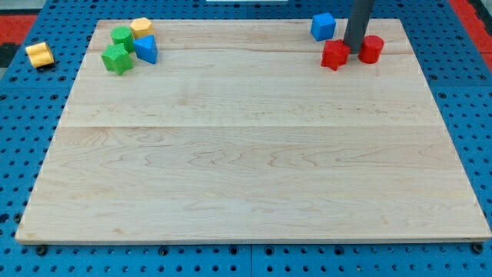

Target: Move red circle slightly down

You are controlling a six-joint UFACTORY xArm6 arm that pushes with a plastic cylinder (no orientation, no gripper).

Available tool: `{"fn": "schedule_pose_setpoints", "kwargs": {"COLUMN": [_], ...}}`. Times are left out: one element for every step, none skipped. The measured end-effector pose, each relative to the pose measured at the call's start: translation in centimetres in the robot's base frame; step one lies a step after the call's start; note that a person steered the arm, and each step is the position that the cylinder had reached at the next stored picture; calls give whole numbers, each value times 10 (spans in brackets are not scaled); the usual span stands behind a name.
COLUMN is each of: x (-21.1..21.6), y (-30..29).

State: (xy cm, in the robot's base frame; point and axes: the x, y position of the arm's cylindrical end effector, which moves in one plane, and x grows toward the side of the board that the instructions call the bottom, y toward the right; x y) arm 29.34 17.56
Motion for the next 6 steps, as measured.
{"fn": "schedule_pose_setpoints", "kwargs": {"x": [31, 67, 59, -20, -68, -11], "y": [0, 8, 59, 140, 74, 39]}}
